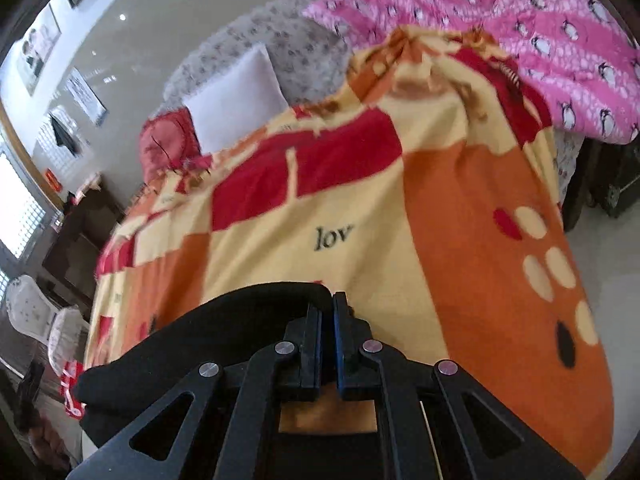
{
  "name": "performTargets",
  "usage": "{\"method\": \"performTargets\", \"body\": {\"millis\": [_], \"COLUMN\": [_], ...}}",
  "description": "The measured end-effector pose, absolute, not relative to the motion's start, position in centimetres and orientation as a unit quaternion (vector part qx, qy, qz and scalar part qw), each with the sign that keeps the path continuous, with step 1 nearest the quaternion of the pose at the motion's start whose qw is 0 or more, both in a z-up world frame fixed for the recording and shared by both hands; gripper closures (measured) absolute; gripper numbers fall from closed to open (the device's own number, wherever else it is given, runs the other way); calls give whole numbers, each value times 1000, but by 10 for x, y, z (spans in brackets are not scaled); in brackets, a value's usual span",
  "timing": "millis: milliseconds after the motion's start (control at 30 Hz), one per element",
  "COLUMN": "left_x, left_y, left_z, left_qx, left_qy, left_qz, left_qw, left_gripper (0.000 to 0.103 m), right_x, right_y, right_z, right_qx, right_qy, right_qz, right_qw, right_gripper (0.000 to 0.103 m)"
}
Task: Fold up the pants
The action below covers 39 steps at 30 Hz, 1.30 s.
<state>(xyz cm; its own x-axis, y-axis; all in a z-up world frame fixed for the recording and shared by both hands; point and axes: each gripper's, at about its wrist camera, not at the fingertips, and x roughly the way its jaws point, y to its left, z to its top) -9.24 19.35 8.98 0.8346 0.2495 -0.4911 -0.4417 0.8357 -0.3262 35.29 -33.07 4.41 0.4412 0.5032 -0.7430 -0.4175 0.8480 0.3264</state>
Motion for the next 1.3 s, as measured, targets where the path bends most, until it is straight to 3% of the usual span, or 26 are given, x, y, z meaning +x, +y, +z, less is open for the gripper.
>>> {"method": "performTargets", "body": {"millis": [233, 400, 667, 700, 867, 933, 967, 1300], "left_x": [-46, -15, -26, -29, -33, -37, -38, -19], "left_y": [268, 260, 234, 232, 217, 219, 221, 241], "left_z": [44, 26, 20, 22, 27, 30, 32, 59], "left_qx": [-388, -275, -222, -211, -148, -132, -129, -111], "left_qy": [315, 397, 402, 393, 392, 388, 385, 355], "left_qz": [52, 1, -52, -48, -29, -6, 3, 72], "left_qw": [865, 876, 887, 894, 908, 912, 914, 926], "left_gripper": [28, 28, 28, 31, 66, 91, 96, 100], "right_x": [342, 331, 325, 325, 324, 324, 325, 327], "right_y": [-318, -337, -341, -340, -339, -340, -340, -335], "right_z": [41, 40, 29, 29, 30, 30, 30, 37], "right_qx": [2, 5, -6, -6, -2, -2, -2, -4], "right_qy": [442, 445, 453, 453, 452, 452, 452, 446], "right_qz": [267, 271, 268, 268, 268, 268, 268, 274], "right_qw": [856, 854, 850, 850, 851, 851, 851, 852], "right_gripper": [99, 99, 99, 99, 99, 99, 99, 99]}}
